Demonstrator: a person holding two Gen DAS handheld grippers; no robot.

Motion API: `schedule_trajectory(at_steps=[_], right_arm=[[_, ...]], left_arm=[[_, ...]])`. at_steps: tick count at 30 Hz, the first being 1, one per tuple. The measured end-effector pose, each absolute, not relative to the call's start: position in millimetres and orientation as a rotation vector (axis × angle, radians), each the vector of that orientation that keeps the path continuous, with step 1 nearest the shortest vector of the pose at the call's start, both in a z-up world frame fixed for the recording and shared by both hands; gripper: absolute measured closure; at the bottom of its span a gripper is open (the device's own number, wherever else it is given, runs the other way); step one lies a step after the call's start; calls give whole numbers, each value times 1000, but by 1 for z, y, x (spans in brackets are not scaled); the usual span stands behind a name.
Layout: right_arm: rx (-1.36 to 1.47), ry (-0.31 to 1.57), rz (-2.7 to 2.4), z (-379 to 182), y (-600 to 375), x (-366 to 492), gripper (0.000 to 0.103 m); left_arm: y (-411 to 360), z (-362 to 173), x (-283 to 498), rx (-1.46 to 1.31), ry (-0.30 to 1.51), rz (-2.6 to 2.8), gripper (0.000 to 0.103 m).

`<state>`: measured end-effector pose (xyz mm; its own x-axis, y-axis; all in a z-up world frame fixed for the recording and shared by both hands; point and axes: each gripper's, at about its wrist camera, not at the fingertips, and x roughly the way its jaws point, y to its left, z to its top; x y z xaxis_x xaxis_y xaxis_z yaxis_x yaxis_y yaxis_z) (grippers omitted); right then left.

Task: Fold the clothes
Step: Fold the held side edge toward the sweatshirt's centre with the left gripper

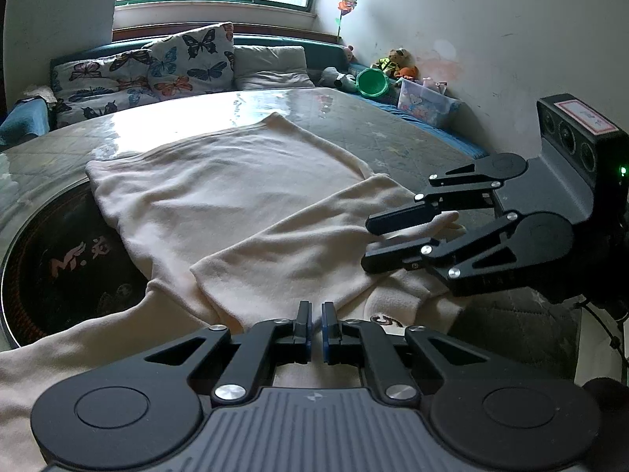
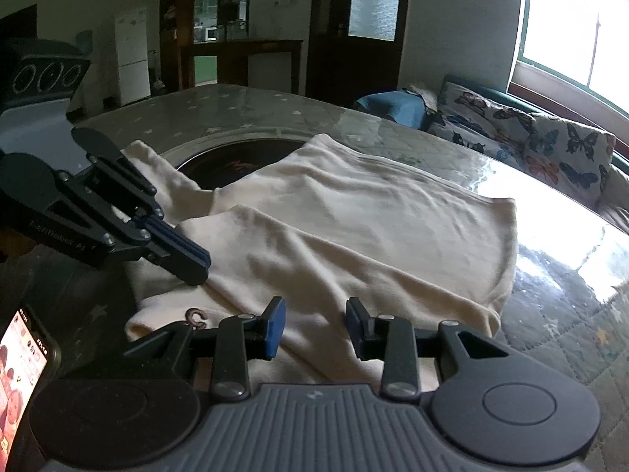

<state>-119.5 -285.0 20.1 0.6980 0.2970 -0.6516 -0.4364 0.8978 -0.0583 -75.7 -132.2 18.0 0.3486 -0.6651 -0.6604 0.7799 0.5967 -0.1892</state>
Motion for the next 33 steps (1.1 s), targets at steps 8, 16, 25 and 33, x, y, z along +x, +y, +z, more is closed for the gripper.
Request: schedule_trajectory(at_steps=[8, 16, 25, 33], right_arm=[[-257, 667, 435, 22, -277, -128, 69], [-283, 662, 487, 23, -269, -134, 69], [-243, 635, 435, 30, -276, -125, 69], [-302, 647, 479, 20, -265, -134, 69]], left_arm=[[-130, 19, -77, 171, 770, -937, 97], [-127, 19, -76, 173, 770, -931, 97], [-125, 26, -74, 157, 751, -927, 97], [-130, 27, -72, 149, 740, -935, 95]])
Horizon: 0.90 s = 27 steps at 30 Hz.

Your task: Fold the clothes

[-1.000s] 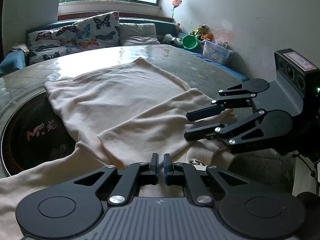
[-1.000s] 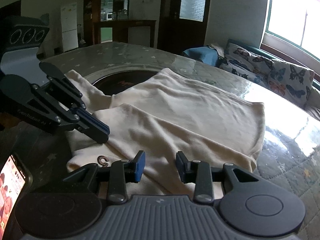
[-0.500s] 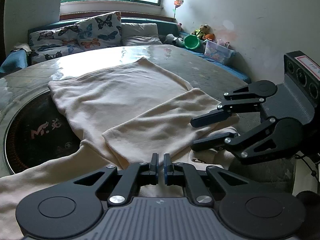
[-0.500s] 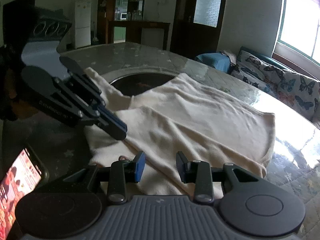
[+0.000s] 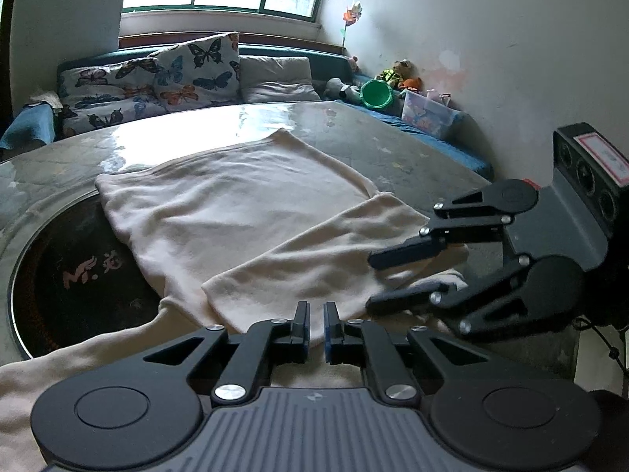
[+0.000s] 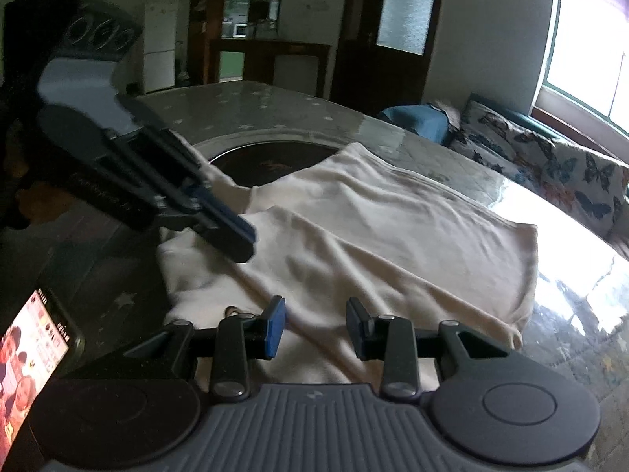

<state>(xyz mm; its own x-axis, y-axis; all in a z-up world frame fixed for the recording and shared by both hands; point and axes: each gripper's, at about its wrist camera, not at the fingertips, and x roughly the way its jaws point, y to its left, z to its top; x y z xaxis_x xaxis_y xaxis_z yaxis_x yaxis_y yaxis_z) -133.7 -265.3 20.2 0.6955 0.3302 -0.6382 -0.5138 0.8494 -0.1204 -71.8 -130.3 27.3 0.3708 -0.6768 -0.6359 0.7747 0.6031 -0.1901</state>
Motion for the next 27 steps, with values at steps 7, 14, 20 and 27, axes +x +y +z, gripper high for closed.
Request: schedule_trajectory(at_steps=[7, 14, 20, 27], right_arm=[[-300, 648, 505, 22, -264, -136, 69], [-270, 645, 525, 26, -267, -137, 69], [-246, 619, 497, 35, -275, -133, 69], [-214, 624, 447, 34, -286, -125, 69]], left_arm=[[-139, 25, -72, 159, 741, -954, 95], [-142, 19, -70, 167, 762, -953, 95], [-140, 16, -70, 165, 766, -951, 95], [-139, 15, -71, 163, 767, -952, 95]])
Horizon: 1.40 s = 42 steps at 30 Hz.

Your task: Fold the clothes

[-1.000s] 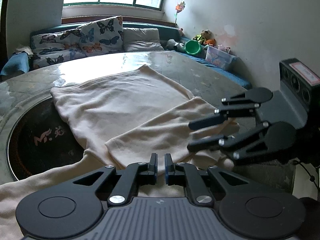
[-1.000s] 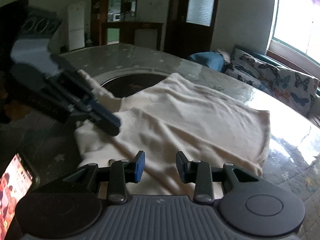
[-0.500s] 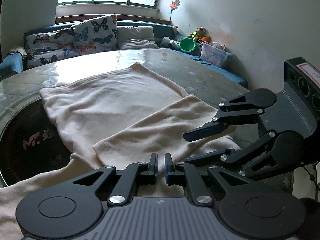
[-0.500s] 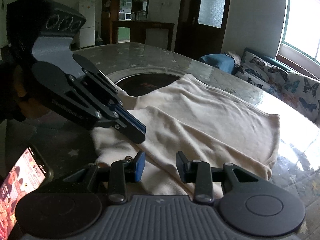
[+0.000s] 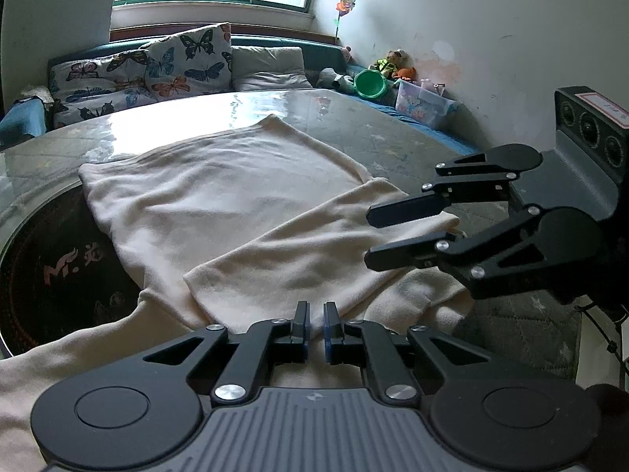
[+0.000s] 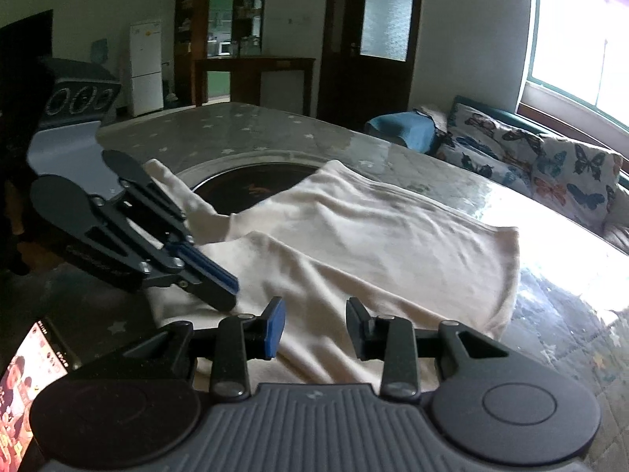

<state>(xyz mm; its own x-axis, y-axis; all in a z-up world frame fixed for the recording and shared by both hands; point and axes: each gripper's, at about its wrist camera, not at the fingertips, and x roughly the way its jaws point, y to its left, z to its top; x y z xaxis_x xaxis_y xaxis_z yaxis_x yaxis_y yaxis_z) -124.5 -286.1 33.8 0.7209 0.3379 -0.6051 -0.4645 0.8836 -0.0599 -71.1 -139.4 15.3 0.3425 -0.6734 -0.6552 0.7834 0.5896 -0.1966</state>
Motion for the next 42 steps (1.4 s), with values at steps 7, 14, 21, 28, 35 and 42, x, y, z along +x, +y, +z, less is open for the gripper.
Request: schedule_trajectory(at_steps=[7, 14, 21, 28, 35, 42], right_arm=[[-215, 628, 426, 30, -288, -119, 69], [-209, 641, 391, 27, -295, -114, 69], [-204, 654, 339, 21, -306, -109, 69], [-192, 655, 287, 20, -318, -103, 69], [-170, 664, 242, 17, -332, -98, 69], [-168, 664, 235, 17, -334, -97, 69]], left_arm=[[-138, 16, -72, 163, 768, -953, 95], [-138, 16, -72, 160, 768, -953, 95], [-139, 15, -74, 160, 767, -952, 95], [-137, 15, -74, 161, 767, -953, 95], [-137, 15, -74, 160, 767, -953, 95], [-136, 15, -73, 160, 767, -953, 95]])
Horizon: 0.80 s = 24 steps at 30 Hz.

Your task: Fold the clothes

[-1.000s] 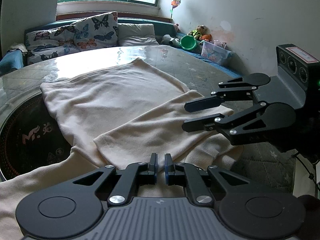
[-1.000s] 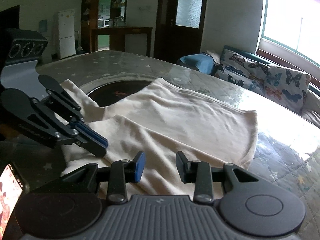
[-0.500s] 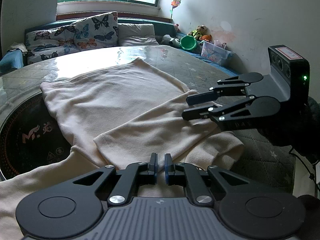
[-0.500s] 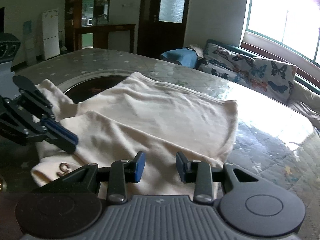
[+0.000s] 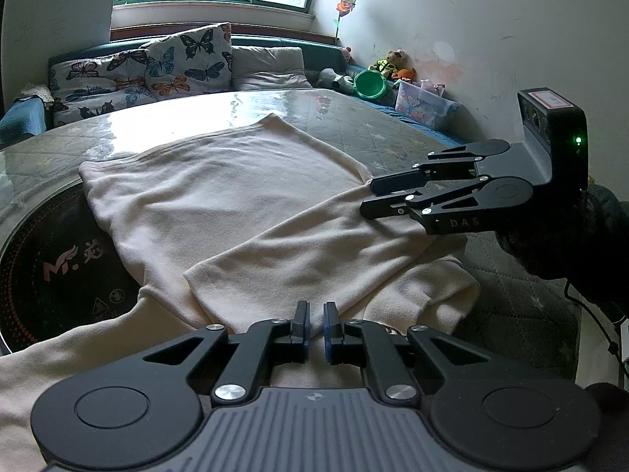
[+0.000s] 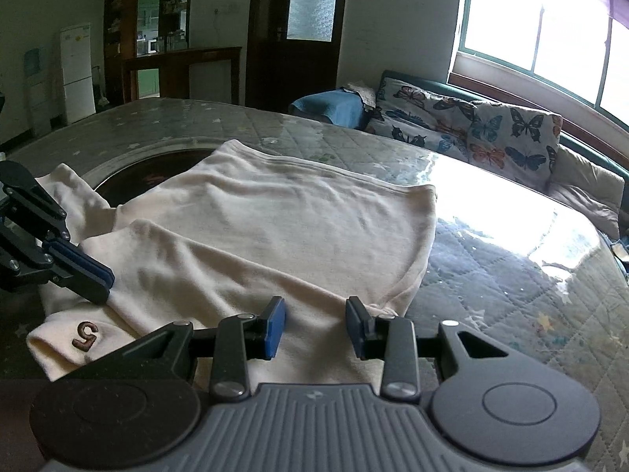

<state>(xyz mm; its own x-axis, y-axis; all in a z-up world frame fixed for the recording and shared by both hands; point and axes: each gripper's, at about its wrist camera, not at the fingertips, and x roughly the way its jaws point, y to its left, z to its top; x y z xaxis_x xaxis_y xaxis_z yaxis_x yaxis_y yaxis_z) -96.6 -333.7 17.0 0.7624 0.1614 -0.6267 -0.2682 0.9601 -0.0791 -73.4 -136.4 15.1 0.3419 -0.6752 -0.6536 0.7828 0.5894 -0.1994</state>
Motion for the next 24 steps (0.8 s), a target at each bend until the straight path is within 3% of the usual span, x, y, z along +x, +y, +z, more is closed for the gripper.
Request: schedule_trajectory(at_steps=[24], right_arm=[[-195, 651, 343, 25, -304, -107, 69]], left_arm=[[-137, 15, -74, 164, 767, -952, 95]])
